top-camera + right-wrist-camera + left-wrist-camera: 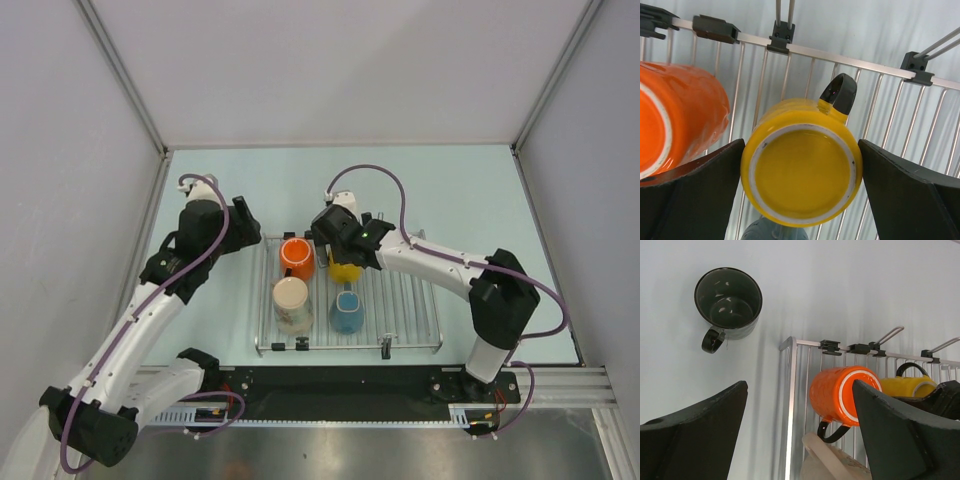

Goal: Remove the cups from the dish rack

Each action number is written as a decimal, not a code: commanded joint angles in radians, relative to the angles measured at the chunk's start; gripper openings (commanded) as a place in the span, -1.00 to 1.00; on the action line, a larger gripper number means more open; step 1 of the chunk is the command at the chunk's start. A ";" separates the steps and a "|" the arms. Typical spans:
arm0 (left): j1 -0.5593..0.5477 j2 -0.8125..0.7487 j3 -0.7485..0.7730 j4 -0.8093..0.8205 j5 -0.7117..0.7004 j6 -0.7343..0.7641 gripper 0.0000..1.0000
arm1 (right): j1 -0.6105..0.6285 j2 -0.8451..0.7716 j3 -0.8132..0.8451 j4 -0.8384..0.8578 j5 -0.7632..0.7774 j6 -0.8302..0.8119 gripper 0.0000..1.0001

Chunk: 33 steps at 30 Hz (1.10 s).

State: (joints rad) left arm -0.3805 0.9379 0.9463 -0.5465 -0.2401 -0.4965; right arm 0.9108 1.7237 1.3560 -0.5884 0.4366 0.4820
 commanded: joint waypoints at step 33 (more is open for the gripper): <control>-0.006 0.016 -0.021 0.046 0.012 -0.014 0.66 | 0.003 -0.131 -0.069 0.042 -0.003 0.030 -1.00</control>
State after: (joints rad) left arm -0.3809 0.9428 0.9234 -0.5327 -0.2310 -0.4973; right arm 0.9108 1.6867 1.2884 -0.5625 0.4164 0.5270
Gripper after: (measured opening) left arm 0.854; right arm 0.854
